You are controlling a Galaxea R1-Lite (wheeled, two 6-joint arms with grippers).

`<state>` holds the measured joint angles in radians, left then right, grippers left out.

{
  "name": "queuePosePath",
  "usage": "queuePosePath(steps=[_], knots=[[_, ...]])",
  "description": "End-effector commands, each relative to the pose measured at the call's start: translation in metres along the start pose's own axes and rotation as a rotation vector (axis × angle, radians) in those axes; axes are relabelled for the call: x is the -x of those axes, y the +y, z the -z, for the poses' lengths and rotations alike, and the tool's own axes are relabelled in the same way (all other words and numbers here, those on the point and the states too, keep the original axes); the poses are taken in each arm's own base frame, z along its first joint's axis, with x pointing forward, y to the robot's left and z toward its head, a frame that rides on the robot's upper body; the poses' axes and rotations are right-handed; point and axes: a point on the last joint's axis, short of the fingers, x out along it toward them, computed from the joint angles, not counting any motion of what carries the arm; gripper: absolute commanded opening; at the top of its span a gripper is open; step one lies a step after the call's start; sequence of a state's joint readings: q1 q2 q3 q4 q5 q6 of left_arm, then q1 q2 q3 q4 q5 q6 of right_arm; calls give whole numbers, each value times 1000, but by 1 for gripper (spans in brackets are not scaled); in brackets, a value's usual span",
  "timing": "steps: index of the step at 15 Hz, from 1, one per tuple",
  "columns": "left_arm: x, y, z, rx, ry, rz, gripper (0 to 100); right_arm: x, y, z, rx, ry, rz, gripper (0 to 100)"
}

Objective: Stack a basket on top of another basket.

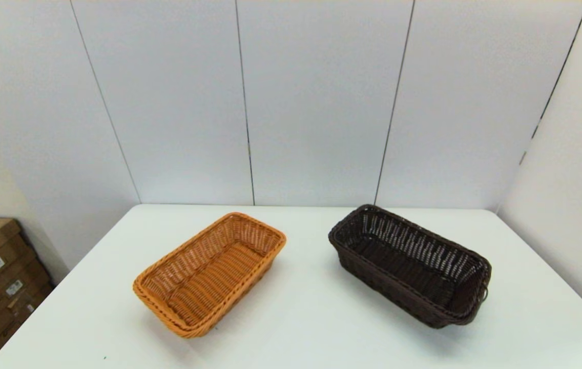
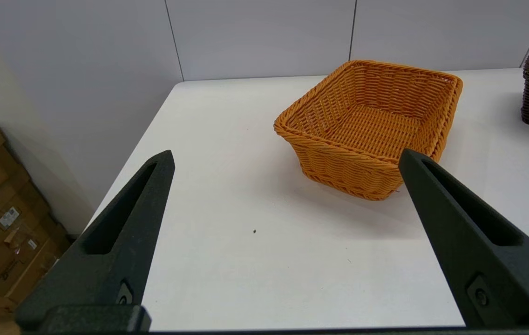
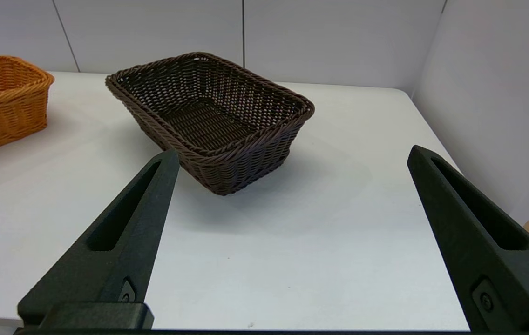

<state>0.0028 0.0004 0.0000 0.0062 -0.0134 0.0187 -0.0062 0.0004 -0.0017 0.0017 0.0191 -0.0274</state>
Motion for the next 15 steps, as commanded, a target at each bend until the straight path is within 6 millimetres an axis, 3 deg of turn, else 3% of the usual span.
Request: queuePosePath(steps=[1,15], knots=[[0,0,0,-1,0,0,100,0,0,0,-3,1,1,100],[0,0,0,0,0,-1,100,0,0,0,-3,0,1,100]])
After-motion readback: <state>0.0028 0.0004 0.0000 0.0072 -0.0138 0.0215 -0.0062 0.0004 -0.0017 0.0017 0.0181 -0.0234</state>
